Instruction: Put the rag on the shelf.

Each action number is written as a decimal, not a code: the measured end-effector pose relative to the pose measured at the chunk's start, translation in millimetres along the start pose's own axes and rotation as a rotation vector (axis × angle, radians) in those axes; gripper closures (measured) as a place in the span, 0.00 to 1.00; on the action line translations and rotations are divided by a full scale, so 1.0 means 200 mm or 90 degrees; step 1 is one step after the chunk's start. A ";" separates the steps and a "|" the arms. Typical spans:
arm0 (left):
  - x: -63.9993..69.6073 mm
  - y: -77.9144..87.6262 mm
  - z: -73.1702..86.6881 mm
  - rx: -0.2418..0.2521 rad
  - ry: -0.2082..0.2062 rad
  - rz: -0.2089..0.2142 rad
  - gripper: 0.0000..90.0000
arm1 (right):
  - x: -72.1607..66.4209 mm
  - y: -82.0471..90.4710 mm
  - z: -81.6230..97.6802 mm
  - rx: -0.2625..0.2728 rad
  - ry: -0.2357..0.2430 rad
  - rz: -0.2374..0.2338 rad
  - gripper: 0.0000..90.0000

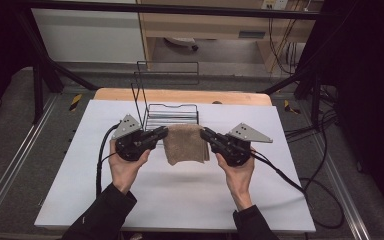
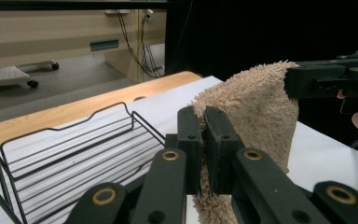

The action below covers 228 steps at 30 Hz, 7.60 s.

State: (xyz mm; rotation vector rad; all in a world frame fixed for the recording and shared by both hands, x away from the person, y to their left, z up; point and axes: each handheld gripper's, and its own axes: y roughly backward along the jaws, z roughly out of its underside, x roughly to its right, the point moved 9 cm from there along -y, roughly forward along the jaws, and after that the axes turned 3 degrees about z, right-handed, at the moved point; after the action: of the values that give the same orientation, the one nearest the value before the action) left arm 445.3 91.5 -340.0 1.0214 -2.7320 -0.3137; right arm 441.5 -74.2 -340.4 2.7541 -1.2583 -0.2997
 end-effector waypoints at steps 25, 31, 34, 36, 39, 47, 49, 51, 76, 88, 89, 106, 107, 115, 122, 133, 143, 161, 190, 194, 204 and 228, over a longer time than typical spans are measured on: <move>-0.09 0.06 -0.20 0.066 -0.005 -0.020 0.95 | -0.04 -0.08 -0.21 0.053 0.017 0.001 0.94; -0.11 0.08 -0.25 0.073 -0.010 -0.026 0.95 | -0.05 -0.10 -0.26 0.064 0.018 0.001 0.94; -0.12 0.08 -0.29 0.082 -0.012 -0.030 0.95 | -0.05 -0.11 -0.29 0.071 0.020 0.002 0.94; -0.12 0.08 -0.30 0.085 -0.013 -0.032 0.95 | -0.06 -0.11 -0.32 0.075 0.022 0.004 0.94; -0.13 0.09 -0.33 0.092 -0.014 -0.033 0.95 | -0.06 -0.12 -0.35 0.081 0.028 0.006 0.94; -0.15 0.11 -0.40 0.108 -0.022 -0.038 0.95 | -0.07 -0.14 -0.43 0.094 0.034 0.011 0.94; -0.16 0.12 -0.41 0.111 -0.023 -0.040 0.95 | -0.07 -0.15 -0.45 0.096 0.036 0.012 0.94; -0.17 0.13 -0.44 0.116 -0.027 -0.043 0.95 | -0.07 -0.16 -0.47 0.099 0.039 0.012 0.94; -0.26 0.16 -0.64 0.137 -0.036 -0.063 0.95 | -0.08 -0.25 -0.65 0.130 0.039 0.019 0.94; -0.31 0.16 -0.73 0.149 -0.047 -0.080 0.95 | -0.07 -0.30 -0.73 0.144 0.034 0.029 0.94; -0.31 0.16 -0.74 0.150 -0.042 -0.077 0.95 | -0.07 -0.31 -0.74 0.145 0.036 0.029 0.94; -0.36 0.15 -0.87 0.155 -0.052 -0.090 0.95 | -0.04 -0.37 -0.88 0.157 0.049 0.040 0.94; -0.37 0.15 -0.87 0.155 -0.053 -0.092 0.95 | -0.04 -0.37 -0.88 0.157 0.049 0.040 0.94; -0.42 0.13 -0.90 0.152 -0.053 -0.103 0.95 | -0.03 -0.42 -0.91 0.157 0.048 0.043 0.94; -0.46 0.10 -0.93 0.154 -0.046 -0.106 0.95 | -0.01 -0.45 -0.94 0.155 0.049 0.045 0.94; -0.51 0.04 -0.97 0.145 -0.051 -0.117 0.95 | 0.05 -0.50 -0.96 0.149 0.042 0.047 0.93; -0.57 -0.04 -0.94 0.135 -0.045 -0.120 0.95 | 0.12 -0.56 -0.94 0.127 0.045 0.057 0.93; -0.62 -0.09 -0.80 0.104 -0.047 -0.117 0.95 | 0.16 -0.62 -0.81 0.090 0.045 0.056 0.93; -0.55 -0.04 -0.63 0.093 -0.058 -0.088 0.95 | 0.11 -0.56 -0.66 0.066 0.062 0.043 0.93; -0.53 -0.03 -0.62 0.096 -0.060 -0.082 0.95 | 0.11 -0.55 -0.65 0.061 0.063 0.042 0.93; -0.48 0.01 -0.56 0.077 -0.080 -0.073 0.94 | 0.08 -0.51 -0.60 0.047 0.091 0.024 0.93; -0.45 0.09 -0.58 0.054 -0.046 -0.074 0.86 | 0.05 -0.47 -0.49 0.003 0.135 0.003 0.93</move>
State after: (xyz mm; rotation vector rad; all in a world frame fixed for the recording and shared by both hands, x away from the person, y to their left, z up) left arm 531.0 149.2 -234.3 1.2179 -2.7762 -0.2593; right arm 538.1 -19.5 -261.6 2.6998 -1.2128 -0.0019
